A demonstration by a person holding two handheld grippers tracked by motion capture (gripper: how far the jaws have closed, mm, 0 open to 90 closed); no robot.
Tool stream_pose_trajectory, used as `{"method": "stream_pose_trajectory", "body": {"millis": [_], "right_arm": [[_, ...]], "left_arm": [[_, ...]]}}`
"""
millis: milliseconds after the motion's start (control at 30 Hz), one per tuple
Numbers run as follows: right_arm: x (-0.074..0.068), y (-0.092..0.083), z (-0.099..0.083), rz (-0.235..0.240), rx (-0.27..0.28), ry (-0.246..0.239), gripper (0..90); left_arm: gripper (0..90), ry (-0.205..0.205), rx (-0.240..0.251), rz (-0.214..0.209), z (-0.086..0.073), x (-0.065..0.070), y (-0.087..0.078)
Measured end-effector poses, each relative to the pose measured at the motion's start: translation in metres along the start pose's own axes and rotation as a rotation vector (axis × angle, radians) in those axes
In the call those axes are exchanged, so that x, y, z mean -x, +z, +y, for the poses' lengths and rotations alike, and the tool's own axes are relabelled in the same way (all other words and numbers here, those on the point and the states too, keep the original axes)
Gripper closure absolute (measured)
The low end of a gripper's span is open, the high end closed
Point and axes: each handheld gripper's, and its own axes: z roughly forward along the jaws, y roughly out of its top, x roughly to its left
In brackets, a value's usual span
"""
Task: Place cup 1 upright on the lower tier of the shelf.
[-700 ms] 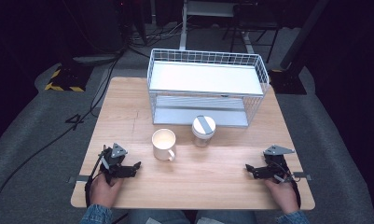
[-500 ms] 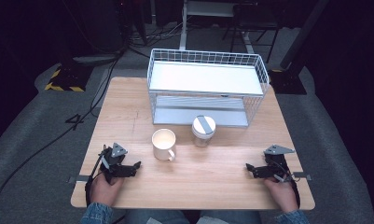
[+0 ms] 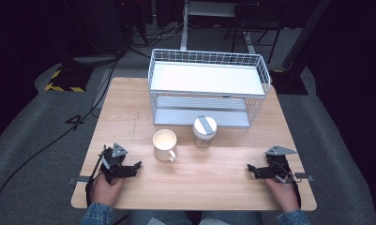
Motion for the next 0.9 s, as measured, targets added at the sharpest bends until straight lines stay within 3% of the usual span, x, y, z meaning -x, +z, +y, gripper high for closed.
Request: {"method": "stream_pose_trajectory", "body": {"millis": [267,533,600,900], "right_arm": [[-0.001,-0.003,0.003,0.022,0.012,0.003,1.1],[-0.012,-0.013,0.018,0.040,0.050,-0.044,0.1],[-0.019,-0.015,0.027,0.091,0.070,-0.083,0.0],[-0.040,-0.015,0.057,0.136,0.117,-0.142,0.0]], "left_arm": [[14.7,-0.002,0.000,-0.001,0.000,0.000,0.000],[14.7,-0.002,0.000,0.000,0.000,0.000,0.000],[14.7,-0.002,0.001,0.000,0.000,0.000,0.000],[14.7,0.001,0.000,0.000,0.000,0.000,0.000]]}}
